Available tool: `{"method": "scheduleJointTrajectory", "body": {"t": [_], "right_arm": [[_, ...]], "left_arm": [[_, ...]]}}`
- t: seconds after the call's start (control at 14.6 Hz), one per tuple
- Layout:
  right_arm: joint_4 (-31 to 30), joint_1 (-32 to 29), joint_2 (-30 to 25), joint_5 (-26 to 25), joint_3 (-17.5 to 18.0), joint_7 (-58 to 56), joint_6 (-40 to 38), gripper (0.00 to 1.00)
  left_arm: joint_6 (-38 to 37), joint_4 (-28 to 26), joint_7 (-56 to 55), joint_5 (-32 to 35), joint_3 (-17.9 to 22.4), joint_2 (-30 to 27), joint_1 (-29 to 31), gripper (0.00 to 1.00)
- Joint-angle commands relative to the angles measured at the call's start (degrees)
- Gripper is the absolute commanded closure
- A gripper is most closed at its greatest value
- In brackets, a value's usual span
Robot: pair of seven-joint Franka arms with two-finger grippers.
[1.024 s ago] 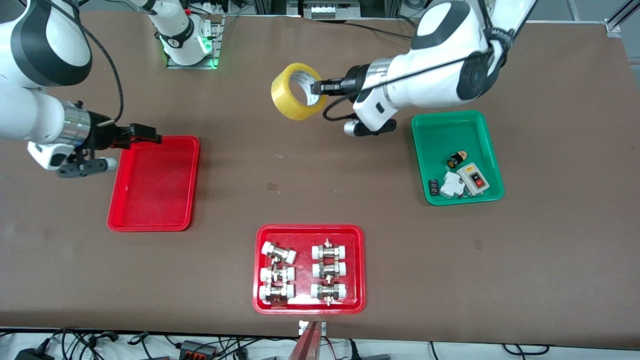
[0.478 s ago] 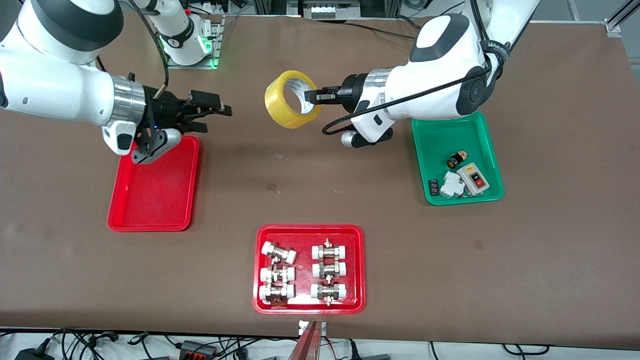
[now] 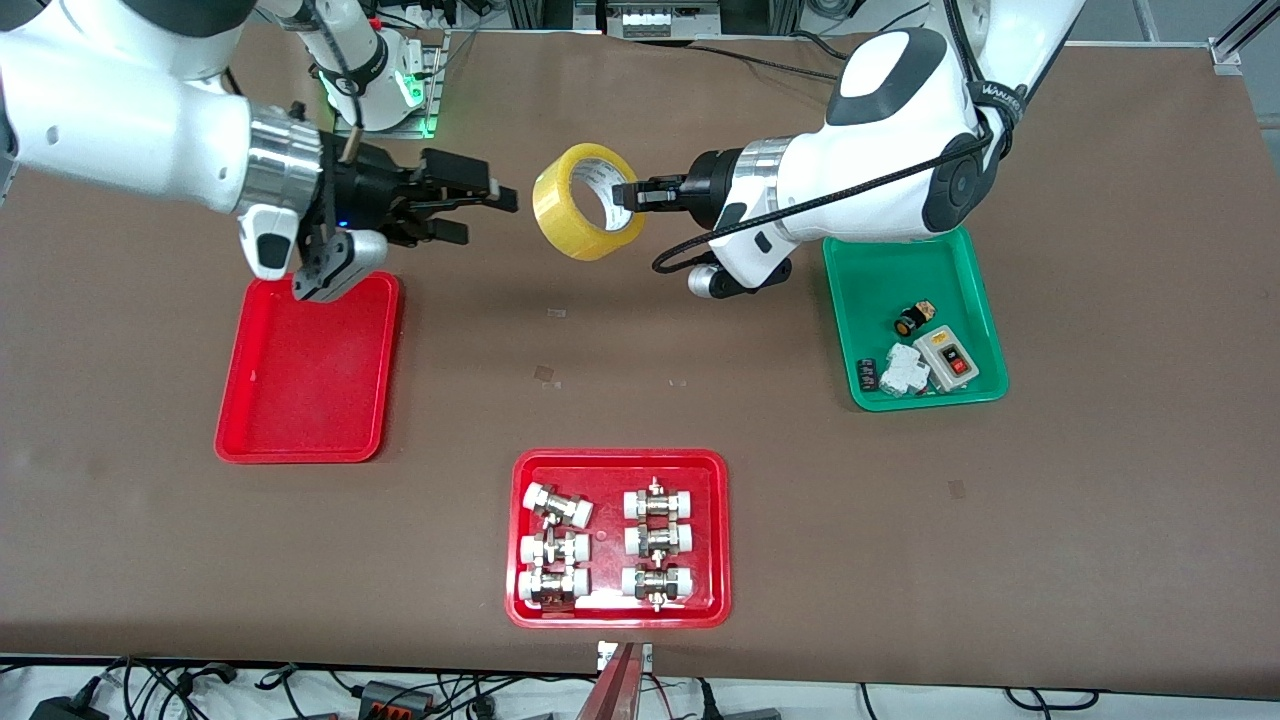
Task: Left arm passes tape to right arm into tray
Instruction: 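Grasp the tape rim with the right gripper beside the left gripper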
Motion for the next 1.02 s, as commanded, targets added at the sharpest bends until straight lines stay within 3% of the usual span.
{"method": "scheduleJointTrajectory", "body": {"t": [0.0, 0.96], "right_arm": [[0.79, 3.17, 0.58, 1.73, -0.53, 4.11, 2.35, 0.0], [0.52, 4.76, 1.72, 1.99, -0.27, 4.39, 2.01, 0.0]], "left_arm": [[-1.19, 1.53, -0.26, -0.73, -0.28, 0.07, 0.39, 1.0], [-1.28, 1.53, -0.17, -0.55, -0.28, 0.07, 0.48, 1.0]]}}
